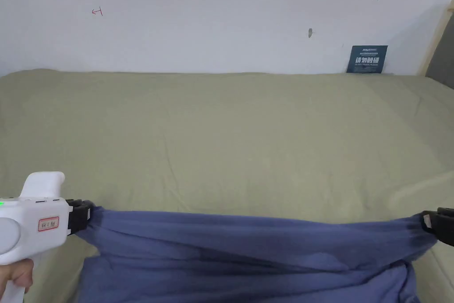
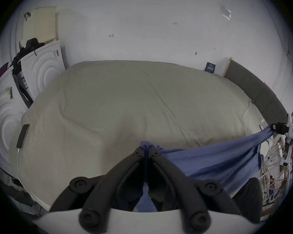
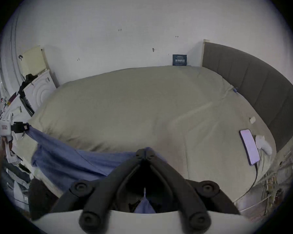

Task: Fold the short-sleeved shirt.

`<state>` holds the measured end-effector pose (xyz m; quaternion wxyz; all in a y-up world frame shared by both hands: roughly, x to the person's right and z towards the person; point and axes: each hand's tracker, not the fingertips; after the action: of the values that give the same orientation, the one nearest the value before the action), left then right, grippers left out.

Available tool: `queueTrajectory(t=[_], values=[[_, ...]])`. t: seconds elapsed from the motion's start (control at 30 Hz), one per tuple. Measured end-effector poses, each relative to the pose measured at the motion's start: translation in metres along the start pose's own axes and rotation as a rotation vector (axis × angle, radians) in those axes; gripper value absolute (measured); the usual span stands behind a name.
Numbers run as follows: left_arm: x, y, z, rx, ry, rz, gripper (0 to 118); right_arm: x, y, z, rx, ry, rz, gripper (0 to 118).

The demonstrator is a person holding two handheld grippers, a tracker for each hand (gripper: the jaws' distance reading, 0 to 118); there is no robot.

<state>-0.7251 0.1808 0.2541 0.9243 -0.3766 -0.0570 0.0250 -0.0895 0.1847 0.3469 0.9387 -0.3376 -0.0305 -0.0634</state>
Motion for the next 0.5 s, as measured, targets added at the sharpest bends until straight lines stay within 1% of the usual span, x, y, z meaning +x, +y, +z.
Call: queueTrajectory(t=[0.07,0.1,0.2,0.27,0.4,0.5], values=[[-0.001,-0.018,0.012,-0.007,-0.004,-0.009,3,0.004,-0.025,0.018,-0.003,0.006,-0.015,0],[-0.002,-0.028,0.017,-0.012,-0.008,-0.011,3,-0.001,-0.028,0.026,-0.013,0.014,-0.016,0],[-0.007,-0.059,0.029,-0.027,-0.009,0.001,3,0.004,-0.065,0.042,-0.047,0.011,-0.057,0],[-0.011,-0.078,0.029,-0.055,-0.017,0.051,3,0.008,-0.086,0.034,-0.086,0.013,-0.064,0],[-0.012,-0.101,0.018,-0.099,-0.006,0.035,3,0.016,-0.117,0.017,-0.151,0.014,-0.081,0],[-0.013,-0.112,0.007,-0.141,0.009,0.038,3,0.014,-0.128,0.006,-0.172,0.010,-0.062,0]])
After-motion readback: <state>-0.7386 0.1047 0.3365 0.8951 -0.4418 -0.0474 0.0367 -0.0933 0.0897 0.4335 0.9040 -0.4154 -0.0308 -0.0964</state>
